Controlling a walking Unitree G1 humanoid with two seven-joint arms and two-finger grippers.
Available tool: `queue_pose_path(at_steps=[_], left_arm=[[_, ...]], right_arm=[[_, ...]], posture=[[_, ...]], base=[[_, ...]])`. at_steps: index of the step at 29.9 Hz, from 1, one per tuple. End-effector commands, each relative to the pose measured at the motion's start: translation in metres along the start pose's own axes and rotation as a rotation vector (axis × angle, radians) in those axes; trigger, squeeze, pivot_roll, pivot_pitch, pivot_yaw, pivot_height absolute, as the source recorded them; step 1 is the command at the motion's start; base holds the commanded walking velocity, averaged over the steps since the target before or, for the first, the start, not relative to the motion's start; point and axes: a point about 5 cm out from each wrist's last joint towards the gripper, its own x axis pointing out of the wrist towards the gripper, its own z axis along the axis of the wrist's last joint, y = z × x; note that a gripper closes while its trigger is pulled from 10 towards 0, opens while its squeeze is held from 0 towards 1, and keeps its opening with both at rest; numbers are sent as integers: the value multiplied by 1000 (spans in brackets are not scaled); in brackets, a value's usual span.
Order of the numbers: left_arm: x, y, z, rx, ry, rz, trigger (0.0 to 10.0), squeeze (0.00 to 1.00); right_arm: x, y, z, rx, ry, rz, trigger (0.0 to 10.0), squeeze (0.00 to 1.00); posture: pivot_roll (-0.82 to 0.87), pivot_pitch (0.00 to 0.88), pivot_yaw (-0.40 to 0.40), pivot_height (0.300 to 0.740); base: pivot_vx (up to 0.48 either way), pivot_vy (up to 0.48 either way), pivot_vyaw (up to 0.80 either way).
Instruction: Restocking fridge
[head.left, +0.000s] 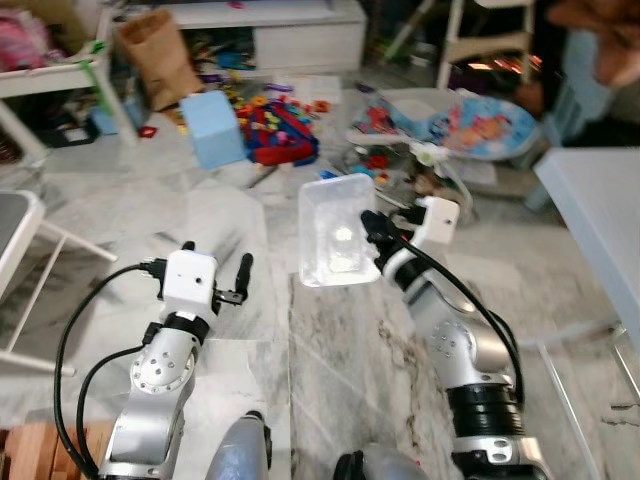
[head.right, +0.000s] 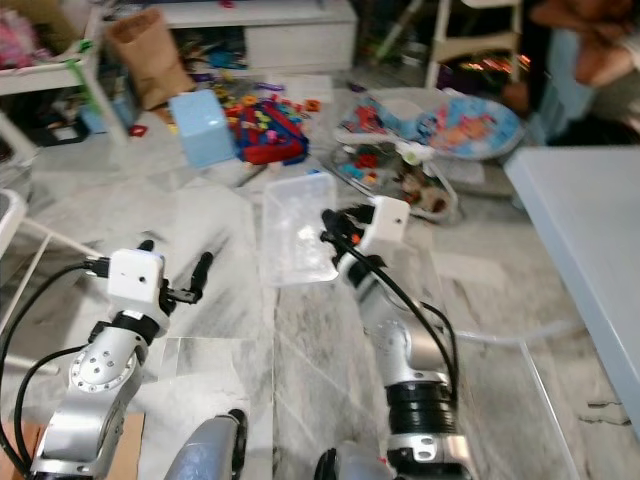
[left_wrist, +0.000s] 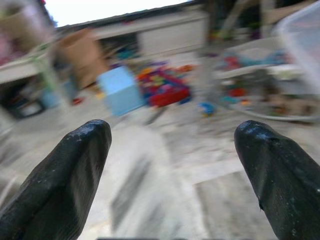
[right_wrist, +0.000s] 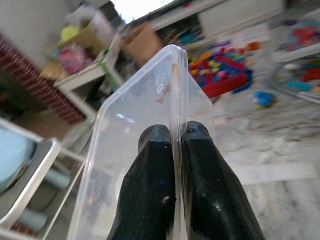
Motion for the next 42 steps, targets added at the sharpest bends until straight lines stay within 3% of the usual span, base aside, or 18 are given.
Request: queue_pose_path(at_steps=[1,8,13,16,20,24,31,35,42], left_arm=[[-3,13,-8,1,44,74,10000,0],[-14,23,-7,9,51,149,10000,0],[-31,26,-9,10,58,188,10000,0],[-31,25,-11,4,61,187,10000,0],[-26,15,-21,-48,71,173,10000,0],[-24,6,-24,-55,67,135,10000,0],[-23,15,-33,-62,75,172,10000,0],[-22,12,-38,-68,89,153,10000,0],[-10,4,-42,-48,97,77,10000,0]], right_arm=[[1,8,1,0,-5,35,10000,0],[-1,-4,8,-93,-21,27,10000,0],[-10,-27,19,-227,-50,-31,10000,0],[-10,-30,19,-232,-50,-38,10000,0],[-11,-33,15,-363,-64,-37,10000,0],[-12,-39,4,-360,-53,-73,10000,0],[-9,-42,3,-365,-84,-101,10000,0],[-7,-44,3,-366,-95,-122,10000,0],[-3,-44,4,-354,-141,-161,10000,0]], posture=[[108,132,-78,740],[148,131,-67,740],[169,120,-82,740],[169,116,-85,740],[165,49,-119,740],[165,0,-117,740],[136,0,-74,740],[123,0,-55,740],[116,0,13,740]], base=[[0,0,800],[0,0,800],[0,0,800],[0,0,800],[0,0,800],[0,0,800],[0,0,800],[0,0,800],[0,0,586]])
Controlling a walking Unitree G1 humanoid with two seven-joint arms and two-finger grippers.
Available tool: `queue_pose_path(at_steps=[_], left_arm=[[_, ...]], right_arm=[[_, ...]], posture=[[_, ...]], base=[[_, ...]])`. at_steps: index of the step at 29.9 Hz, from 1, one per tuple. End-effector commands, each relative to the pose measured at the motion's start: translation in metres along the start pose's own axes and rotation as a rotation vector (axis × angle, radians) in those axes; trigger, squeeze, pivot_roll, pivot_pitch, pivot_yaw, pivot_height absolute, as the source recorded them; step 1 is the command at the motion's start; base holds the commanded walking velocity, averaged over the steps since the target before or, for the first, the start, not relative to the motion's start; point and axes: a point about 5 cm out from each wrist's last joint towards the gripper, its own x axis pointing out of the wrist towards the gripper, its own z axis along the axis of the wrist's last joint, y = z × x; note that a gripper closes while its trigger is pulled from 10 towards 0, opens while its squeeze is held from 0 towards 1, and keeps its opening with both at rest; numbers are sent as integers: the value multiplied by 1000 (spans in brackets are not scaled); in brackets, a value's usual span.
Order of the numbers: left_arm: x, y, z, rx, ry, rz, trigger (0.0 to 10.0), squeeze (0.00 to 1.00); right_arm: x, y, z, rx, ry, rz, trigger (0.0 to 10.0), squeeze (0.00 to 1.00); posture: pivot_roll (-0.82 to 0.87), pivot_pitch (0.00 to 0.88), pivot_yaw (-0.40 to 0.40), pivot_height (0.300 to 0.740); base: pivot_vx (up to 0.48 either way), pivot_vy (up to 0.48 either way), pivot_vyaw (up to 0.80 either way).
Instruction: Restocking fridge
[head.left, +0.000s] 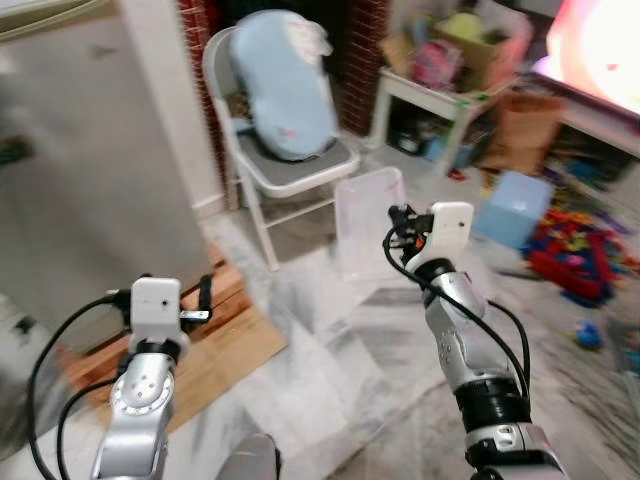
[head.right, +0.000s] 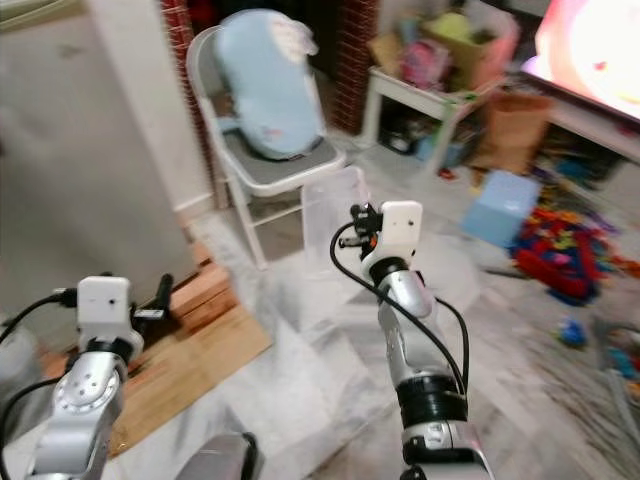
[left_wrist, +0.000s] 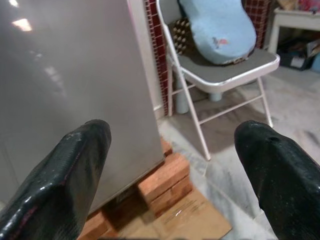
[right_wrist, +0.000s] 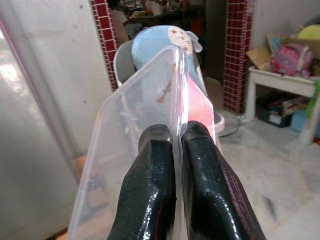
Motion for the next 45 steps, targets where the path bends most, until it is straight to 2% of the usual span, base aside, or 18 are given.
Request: queue_pose_path(at_steps=[1,4,9,11,14,18,22,27,36,45], left_arm=[[10,-6,11,38,-38,-55,10000,0],[17,-8,20,78,-72,-99,10000,0],[21,-5,27,89,-92,-92,10000,0],[18,-4,25,88,-89,-88,10000,0],[6,-4,18,113,-77,-89,10000,0],[-5,2,9,86,-42,-51,10000,0],[-13,9,4,93,-24,-38,10000,0],[-14,15,7,88,-32,-21,10000,0],[-8,10,11,44,-45,-8,10000,0],[-8,10,10,41,-37,7,10000,0]], right_arm=[[1,-5,2,5,-21,-38,10000,0],[2,-3,2,8,-32,-47,10000,0],[-2,1,-5,0,-17,-39,10000,0],[-2,2,-9,-3,-4,-27,10000,0],[-1,3,-11,7,11,-14,10000,0],[2,2,-8,15,12,-13,10000,0],[1,-1,-5,17,9,-12,10000,0],[-3,-2,-8,17,24,-7,10000,0],[-3,2,-6,26,31,12,10000,0],[-2,3,-2,10,24,44,10000,0]], posture=[[117,0,21,740],[124,0,24,740],[125,0,24,740],[137,5,7,740],[150,36,-18,740],[156,48,-34,740],[156,62,-56,740],[140,74,-78,740],[124,79,-94,740],[126,81,-102,740]], base=[[0,0,0],[0,0,0],[0,0,0],[0,0,0],[0,0,0],[0,0,0],[0,0,0],[0,0,0],[0,0,0],[0,415,89]])
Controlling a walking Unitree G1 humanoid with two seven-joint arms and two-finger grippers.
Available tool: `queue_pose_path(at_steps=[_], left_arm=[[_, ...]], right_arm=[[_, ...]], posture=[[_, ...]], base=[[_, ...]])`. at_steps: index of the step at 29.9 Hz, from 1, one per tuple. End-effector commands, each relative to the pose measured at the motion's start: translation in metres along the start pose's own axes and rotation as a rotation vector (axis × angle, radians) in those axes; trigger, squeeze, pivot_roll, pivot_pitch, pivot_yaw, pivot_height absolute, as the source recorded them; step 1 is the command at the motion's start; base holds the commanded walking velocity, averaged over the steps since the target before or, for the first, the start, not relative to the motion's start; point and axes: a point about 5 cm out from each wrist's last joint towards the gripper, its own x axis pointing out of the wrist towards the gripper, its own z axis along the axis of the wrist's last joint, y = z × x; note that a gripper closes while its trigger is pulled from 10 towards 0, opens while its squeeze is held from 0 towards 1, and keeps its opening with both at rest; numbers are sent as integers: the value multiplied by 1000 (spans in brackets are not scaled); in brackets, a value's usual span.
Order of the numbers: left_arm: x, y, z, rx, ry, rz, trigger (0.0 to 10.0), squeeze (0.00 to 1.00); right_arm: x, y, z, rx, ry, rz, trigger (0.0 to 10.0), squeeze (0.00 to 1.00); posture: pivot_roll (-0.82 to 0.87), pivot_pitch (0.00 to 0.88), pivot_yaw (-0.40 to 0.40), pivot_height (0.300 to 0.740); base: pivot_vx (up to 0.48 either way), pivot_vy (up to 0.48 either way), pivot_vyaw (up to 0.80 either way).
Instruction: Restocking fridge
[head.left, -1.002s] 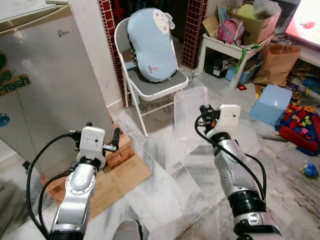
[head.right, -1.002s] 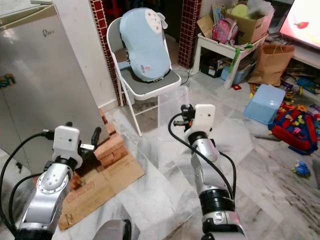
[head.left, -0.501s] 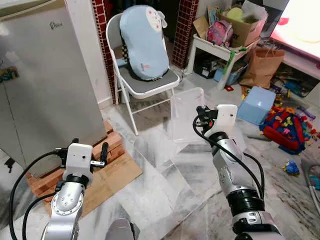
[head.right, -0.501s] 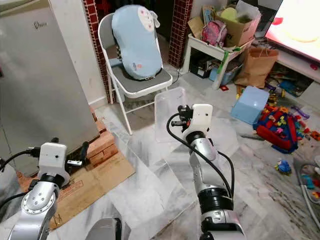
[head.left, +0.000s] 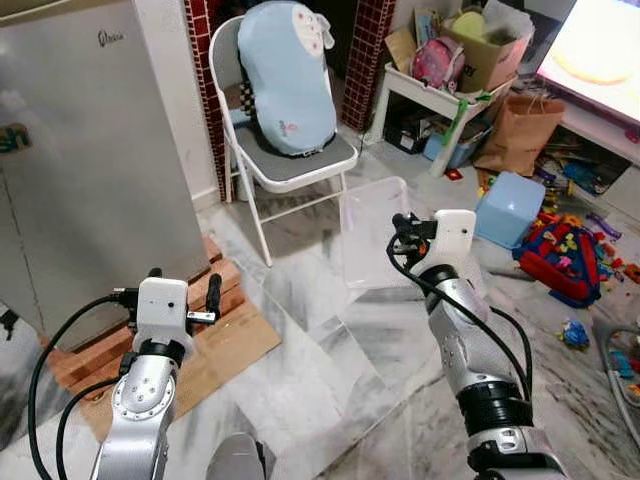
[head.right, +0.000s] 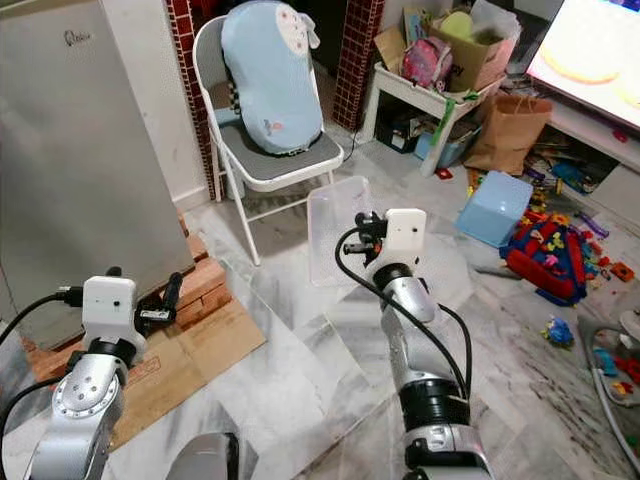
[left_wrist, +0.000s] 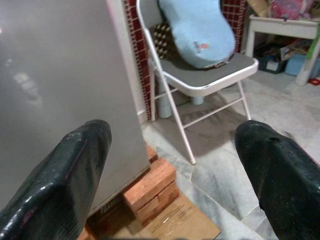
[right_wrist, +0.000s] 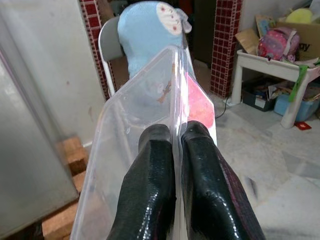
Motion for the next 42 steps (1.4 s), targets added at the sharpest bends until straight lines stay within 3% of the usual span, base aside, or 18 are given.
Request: queue_pose_path(at_steps=[1,22,33,42], left_arm=[[-1,4,-2,7,16,20,10000,0],[0,4,-3,24,17,30,10000,0],[6,-7,3,54,1,-65,10000,0],[8,-7,4,58,2,-73,10000,0]], right_arm=[[3,10,8,-18,-31,52,10000,0],[2,11,12,16,-35,53,10000,0],[-8,-1,5,31,-40,-62,10000,0],[-11,-20,2,18,-1,-175,10000,0]], posture=[[127,84,-100,740],[129,80,-86,740],[107,80,-21,740],[103,88,-32,740]], base=[[0,480,800],[0,480,800],[0,0,184],[0,0,0]])
